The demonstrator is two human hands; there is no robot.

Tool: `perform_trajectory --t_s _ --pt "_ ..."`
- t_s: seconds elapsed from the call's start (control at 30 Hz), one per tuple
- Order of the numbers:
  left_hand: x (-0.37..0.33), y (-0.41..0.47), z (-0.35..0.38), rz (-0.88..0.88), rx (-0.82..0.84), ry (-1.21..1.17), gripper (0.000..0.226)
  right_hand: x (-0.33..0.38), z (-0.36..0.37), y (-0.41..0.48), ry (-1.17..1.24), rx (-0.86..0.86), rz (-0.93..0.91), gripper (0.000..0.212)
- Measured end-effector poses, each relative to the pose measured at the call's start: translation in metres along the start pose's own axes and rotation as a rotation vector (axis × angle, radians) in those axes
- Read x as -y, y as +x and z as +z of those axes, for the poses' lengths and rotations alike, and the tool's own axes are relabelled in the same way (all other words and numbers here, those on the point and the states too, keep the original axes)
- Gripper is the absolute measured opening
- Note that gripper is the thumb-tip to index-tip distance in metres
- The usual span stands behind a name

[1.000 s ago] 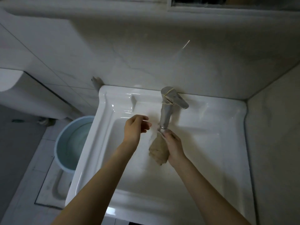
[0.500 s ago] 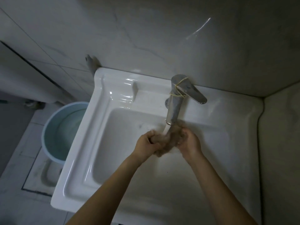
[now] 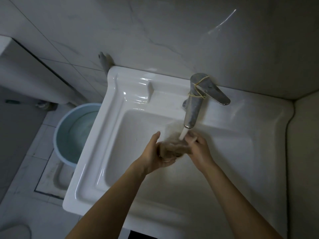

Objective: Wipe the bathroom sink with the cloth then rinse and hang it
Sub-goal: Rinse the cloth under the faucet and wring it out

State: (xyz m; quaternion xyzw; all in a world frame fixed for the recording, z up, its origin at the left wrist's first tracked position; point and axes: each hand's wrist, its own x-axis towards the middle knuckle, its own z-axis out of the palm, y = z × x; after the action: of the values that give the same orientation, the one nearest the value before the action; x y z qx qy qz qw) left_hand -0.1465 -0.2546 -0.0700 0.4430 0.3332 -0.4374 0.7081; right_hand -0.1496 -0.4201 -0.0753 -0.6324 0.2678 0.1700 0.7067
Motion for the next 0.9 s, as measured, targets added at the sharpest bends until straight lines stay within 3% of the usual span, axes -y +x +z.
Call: perform_trajectory --t_s 0.17,0.27,0.33,0.4,0.5,0.7,0.83,0.9 --pt "-0.001 0.017 0.012 0.203 -0.199 0.163 0.034 -0.012 0.001 0.004 -0.253 -0.09 -0.046 0.021" --pt "0.0 0.019 0.02 0.347 -0.228 0.192 0.022 -0.015 0.004 -0.001 -0.169 -0.181 0.081 0.015" --pt "0.002 0.025 0.024 0.387 -0.306 0.292 0.011 -0.018 0.008 -0.006 -0.128 -0.238 -0.014 0.017" --pt "0.003 0.032 0.03 0.37 -0.342 0.293 0.018 -0.02 0.024 -0.017 -0.161 -0.23 -0.127 0.027" --pt "-0.001 0.041 0.039 0.267 -0.367 0.101 0.021 -0.026 0.048 -0.028 -0.388 -0.239 -0.186 0.035" --pt "0.013 0.03 0.054 0.303 -0.358 0.133 0.03 -0.003 0.039 0.04 -0.565 -0.352 0.025 0.035" --pt "-0.006 0.044 0.039 0.283 -0.47 0.203 0.027 -0.012 0.058 -0.004 -0.527 -0.374 -0.045 0.038" --pt "-0.005 0.045 0.04 0.281 -0.436 0.144 0.021 -0.016 0.059 -0.014 -0.57 -0.365 -0.088 0.035"
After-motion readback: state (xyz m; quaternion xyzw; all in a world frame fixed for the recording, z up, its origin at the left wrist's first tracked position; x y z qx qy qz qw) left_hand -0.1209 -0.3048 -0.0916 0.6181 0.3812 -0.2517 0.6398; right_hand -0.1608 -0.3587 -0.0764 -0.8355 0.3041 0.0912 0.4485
